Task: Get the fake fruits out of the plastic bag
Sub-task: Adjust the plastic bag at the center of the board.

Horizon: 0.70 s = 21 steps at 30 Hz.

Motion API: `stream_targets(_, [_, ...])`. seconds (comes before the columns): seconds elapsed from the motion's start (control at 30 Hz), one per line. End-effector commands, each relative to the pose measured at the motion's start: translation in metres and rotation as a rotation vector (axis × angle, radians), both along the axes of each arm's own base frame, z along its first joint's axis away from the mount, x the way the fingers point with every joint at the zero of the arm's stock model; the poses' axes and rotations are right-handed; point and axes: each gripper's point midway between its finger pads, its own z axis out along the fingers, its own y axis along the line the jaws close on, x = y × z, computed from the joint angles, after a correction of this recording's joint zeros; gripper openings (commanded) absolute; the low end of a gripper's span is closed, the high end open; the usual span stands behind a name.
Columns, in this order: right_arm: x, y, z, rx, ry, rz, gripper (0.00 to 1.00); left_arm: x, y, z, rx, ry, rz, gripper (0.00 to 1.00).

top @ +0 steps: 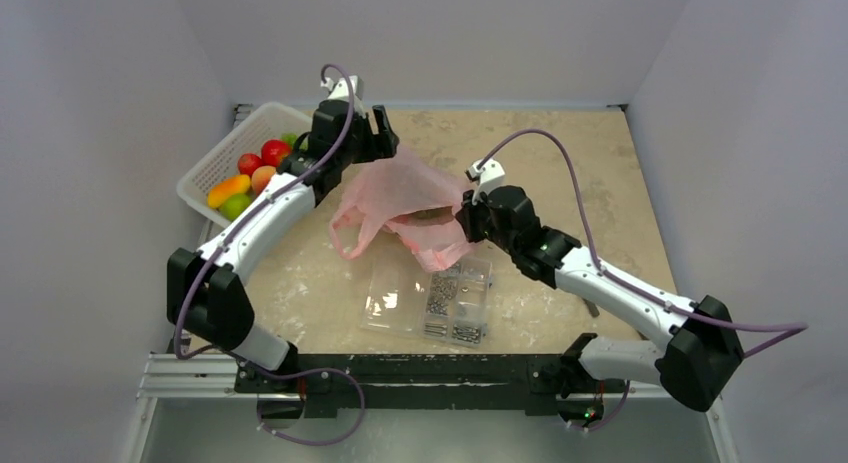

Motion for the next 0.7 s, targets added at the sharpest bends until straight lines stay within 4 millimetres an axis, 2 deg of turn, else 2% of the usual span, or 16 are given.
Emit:
stream_targets(0.0, [0.014, -0.007, -0.003, -0.033, -0.022, -0.076, 0.0, -0.029, 0.015, 0.022, 0.09, -0.024, -0.1, 0.76])
stream_targets(0.1, [0.018, -0.007, -0.008, -0.073, -0.008, -0.079, 0.0, -0.075, -0.021, 0.028, -0.072, 0.019, -0.342, 0.77])
stream_targets(0.13, [0.019, -0.008, -0.009, -0.086, -0.002, -0.086, 0.05, -0.093, -0.033, 0.03, -0.14, 0.043, -0.418, 0.76])
stream_targets(0.17, [0.02, -0.011, -0.01, -0.094, 0.01, -0.104, 0.13, -0.11, -0.044, 0.033, -0.211, 0.062, -0.48, 0.76])
stream_targets(0.23, [0.016, -0.011, -0.01, -0.102, 0.038, -0.105, 0.37, -0.146, -0.069, 0.039, -0.309, 0.06, -0.609, 0.76])
stream_targets(0.3, [0.015, -0.018, -0.009, -0.128, 0.059, -0.127, 0.57, -0.178, -0.086, 0.031, -0.287, 0.08, -0.689, 0.76])
stream_targets(0.33, [0.012, -0.017, -0.008, -0.132, 0.073, -0.118, 0.63, -0.187, -0.091, 0.024, -0.238, 0.086, -0.691, 0.76])
stream_targets(0.4, [0.008, -0.017, -0.008, -0.128, 0.095, -0.113, 0.69, -0.203, -0.093, 0.005, -0.104, 0.092, -0.66, 0.78])
stream_targets(0.47, [0.002, -0.015, -0.01, -0.104, 0.118, -0.097, 0.74, -0.202, -0.081, -0.013, 0.036, 0.083, -0.579, 0.81])
stream_targets(0.53, [-0.003, -0.014, -0.013, -0.081, 0.13, -0.089, 0.78, -0.196, -0.064, -0.027, 0.148, 0.084, -0.497, 0.83])
stream_targets(0.6, [-0.007, -0.016, -0.018, -0.073, 0.145, -0.098, 0.79, -0.187, -0.035, -0.038, 0.281, 0.09, -0.373, 0.83])
stream_targets(0.67, [-0.011, -0.018, -0.023, -0.06, 0.163, -0.109, 0.8, -0.185, -0.016, -0.042, 0.337, 0.081, -0.307, 0.81])
